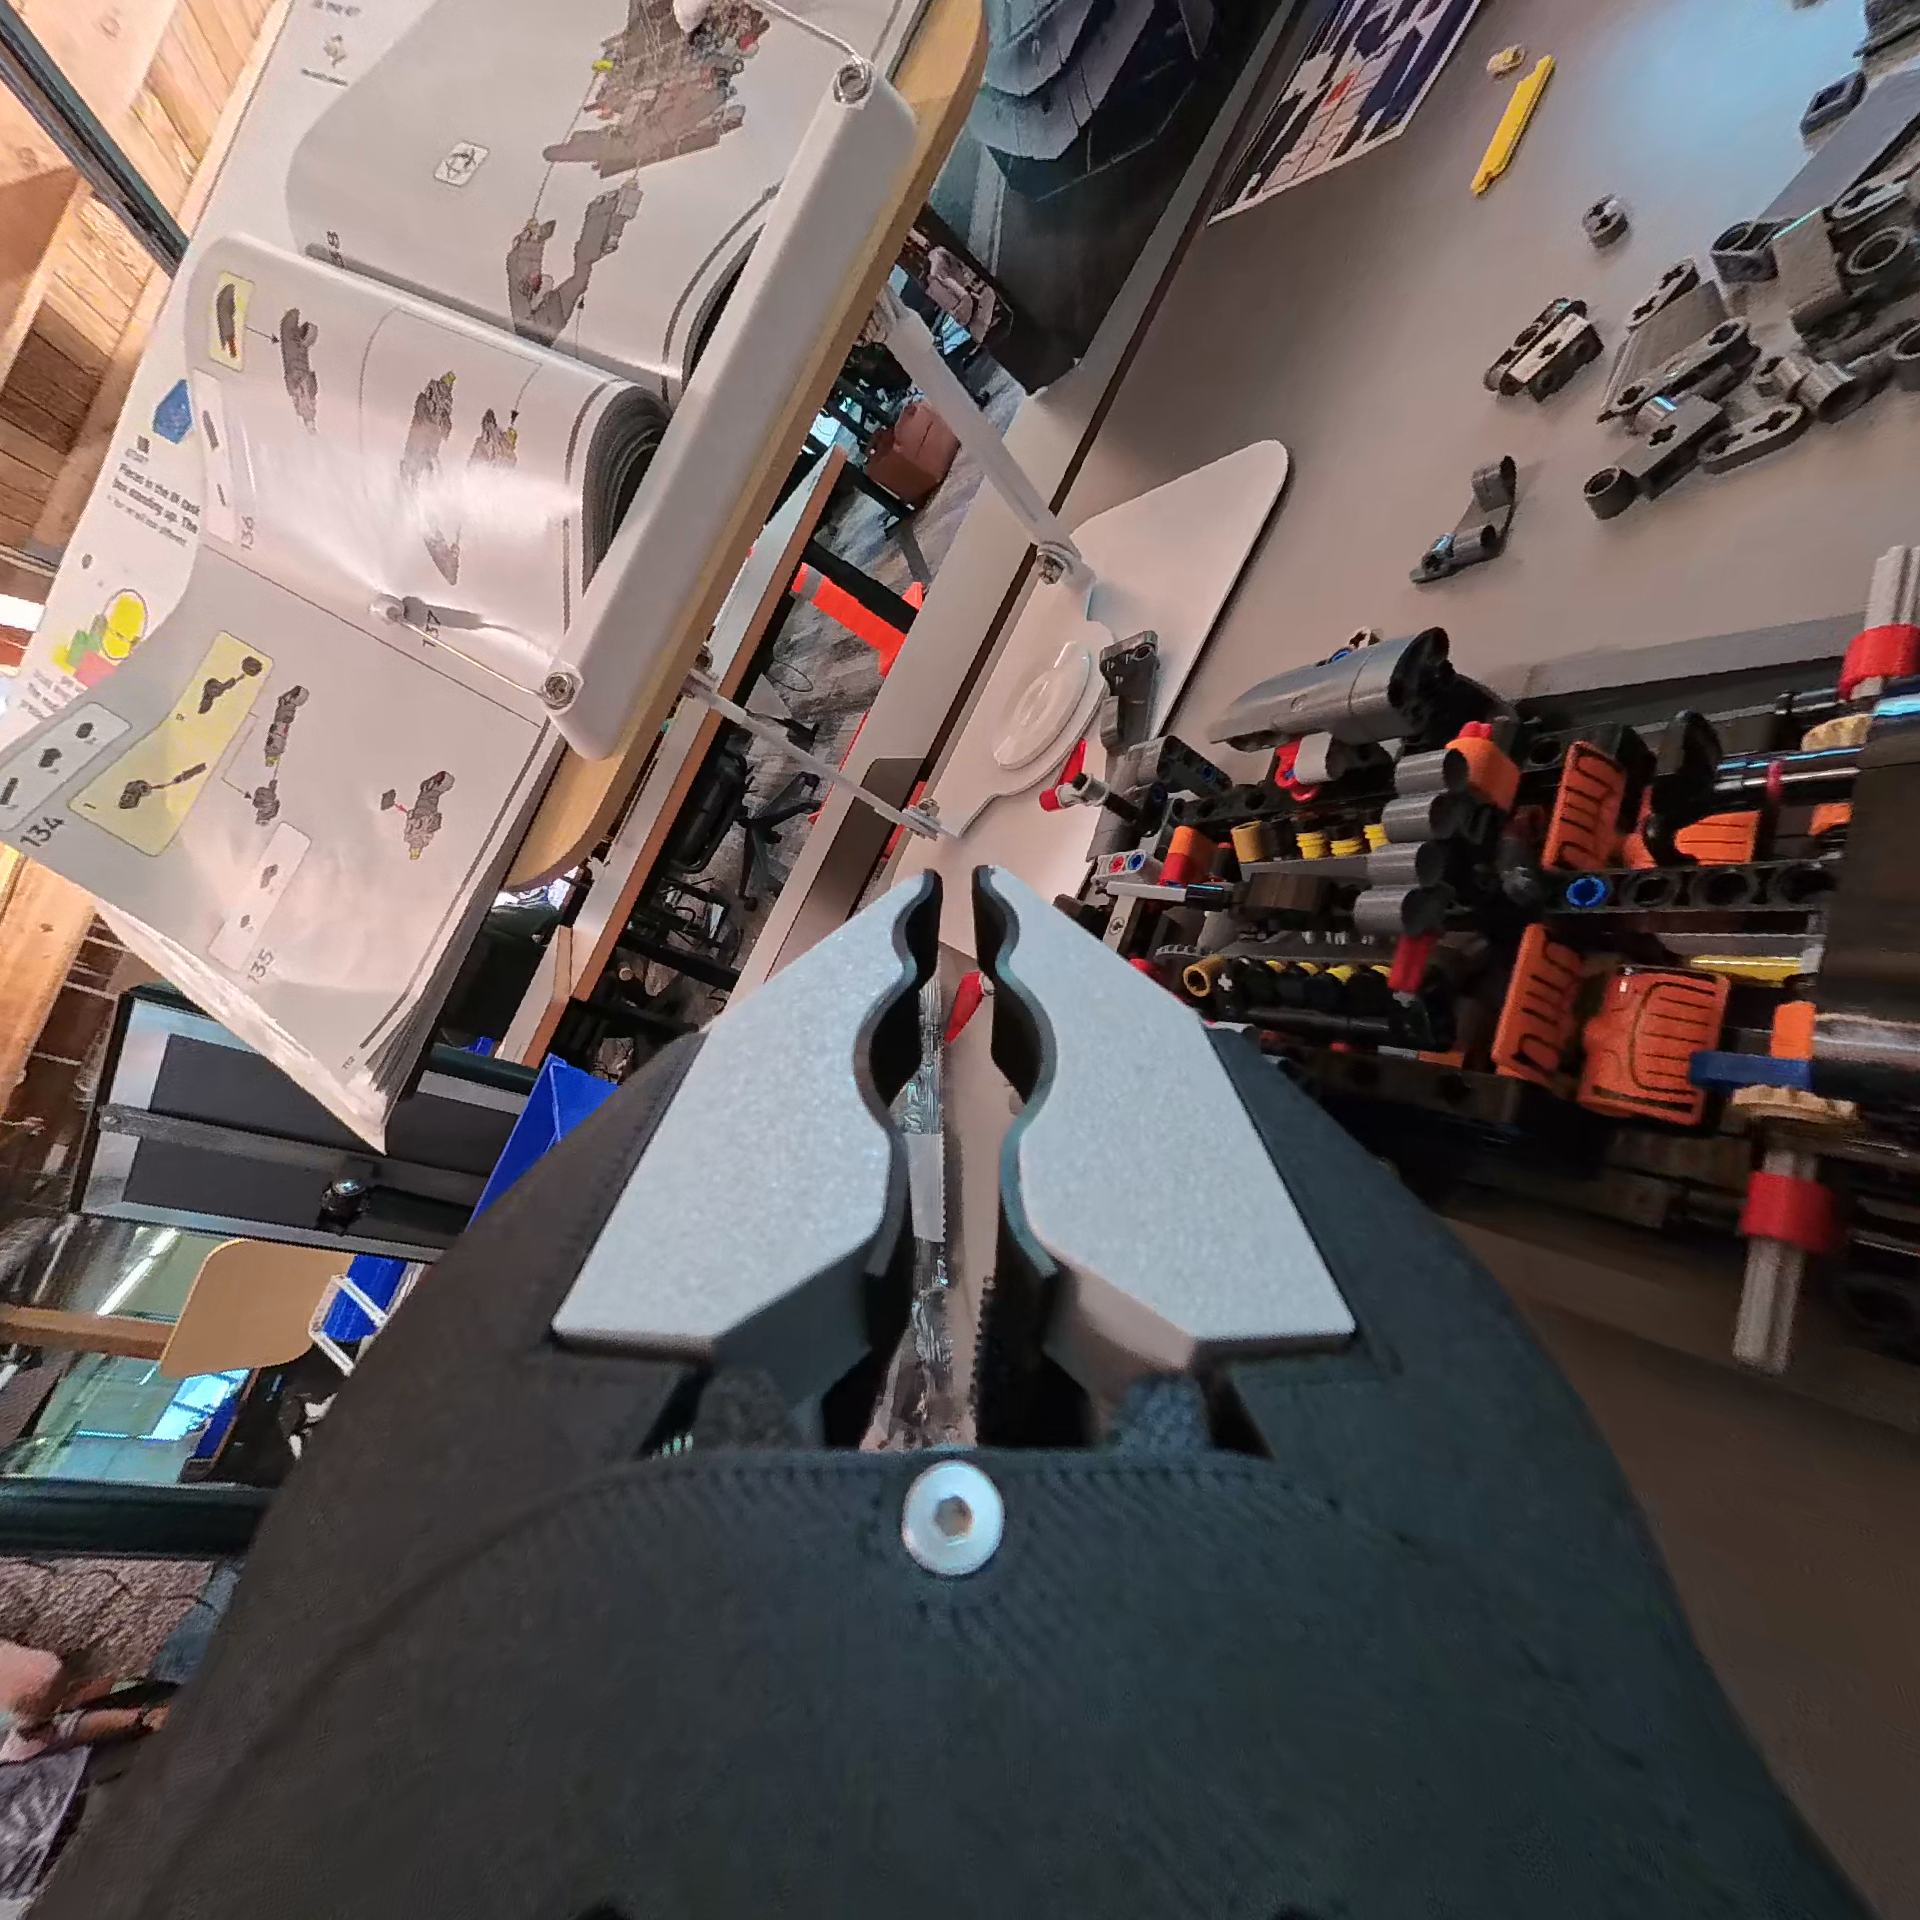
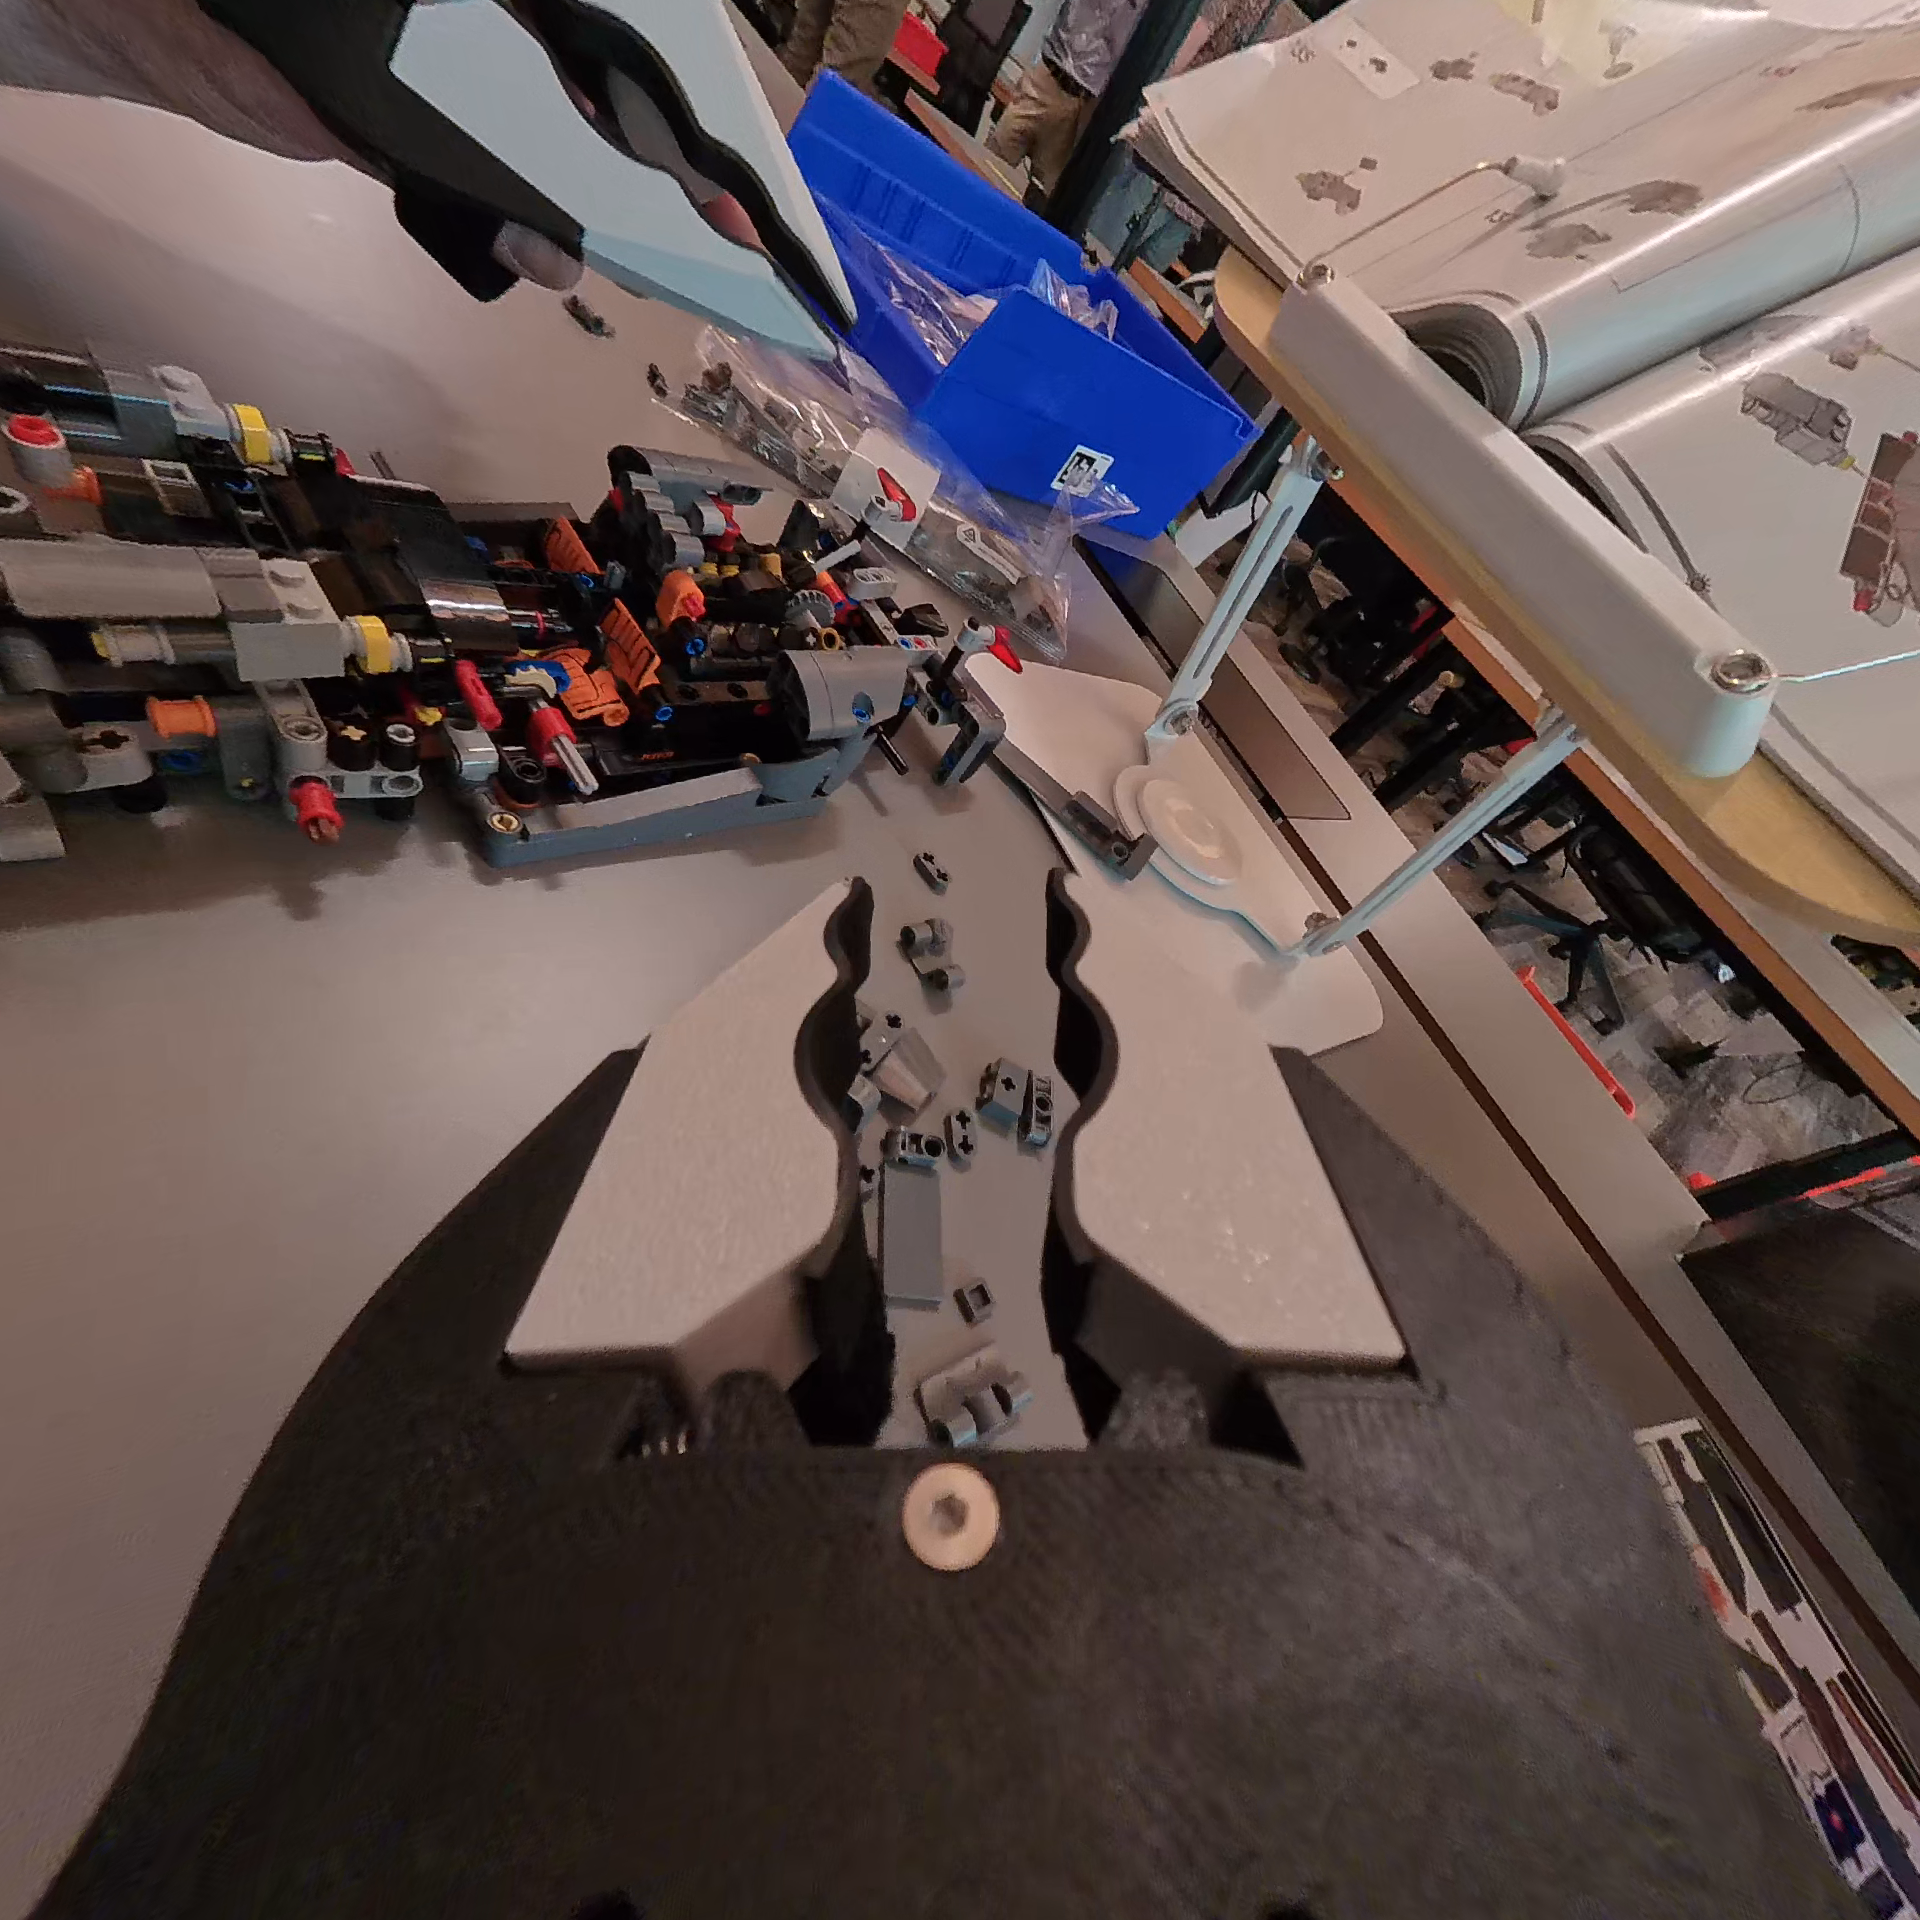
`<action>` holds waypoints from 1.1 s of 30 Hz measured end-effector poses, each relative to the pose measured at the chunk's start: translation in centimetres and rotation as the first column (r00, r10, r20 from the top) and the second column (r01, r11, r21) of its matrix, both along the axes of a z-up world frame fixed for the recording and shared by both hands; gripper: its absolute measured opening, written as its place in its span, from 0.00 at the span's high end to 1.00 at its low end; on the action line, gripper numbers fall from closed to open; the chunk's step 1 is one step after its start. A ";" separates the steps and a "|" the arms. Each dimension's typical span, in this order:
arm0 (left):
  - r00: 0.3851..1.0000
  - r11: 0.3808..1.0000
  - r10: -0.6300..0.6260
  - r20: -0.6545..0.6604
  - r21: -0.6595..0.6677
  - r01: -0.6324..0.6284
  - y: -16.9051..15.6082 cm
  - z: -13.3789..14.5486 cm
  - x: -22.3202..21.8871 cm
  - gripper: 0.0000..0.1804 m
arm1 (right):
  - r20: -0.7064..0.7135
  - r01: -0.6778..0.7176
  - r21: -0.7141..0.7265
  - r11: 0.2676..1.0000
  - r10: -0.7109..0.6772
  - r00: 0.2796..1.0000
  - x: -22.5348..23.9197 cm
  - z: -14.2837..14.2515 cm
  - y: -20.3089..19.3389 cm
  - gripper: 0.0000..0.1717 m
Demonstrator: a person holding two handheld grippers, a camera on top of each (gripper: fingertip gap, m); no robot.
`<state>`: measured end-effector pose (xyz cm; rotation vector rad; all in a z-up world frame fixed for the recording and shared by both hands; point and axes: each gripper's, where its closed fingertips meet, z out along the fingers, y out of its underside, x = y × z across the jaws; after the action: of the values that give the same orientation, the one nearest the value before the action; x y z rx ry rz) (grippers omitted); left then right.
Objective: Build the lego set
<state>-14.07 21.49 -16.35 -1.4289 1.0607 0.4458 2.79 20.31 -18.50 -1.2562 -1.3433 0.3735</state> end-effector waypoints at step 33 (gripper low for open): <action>0.990 0.999 0.031 0.134 -0.024 -0.028 1.1 0.1 -1.8 0.99 | -0.006 0.043 -0.035 0.998 -0.043 0.999 0.8 -0.6 1.7 0.83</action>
<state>-15.85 22.58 -16.22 -1.4748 0.9399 0.3543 3.63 22.04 -19.11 -1.3092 -1.3070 0.3723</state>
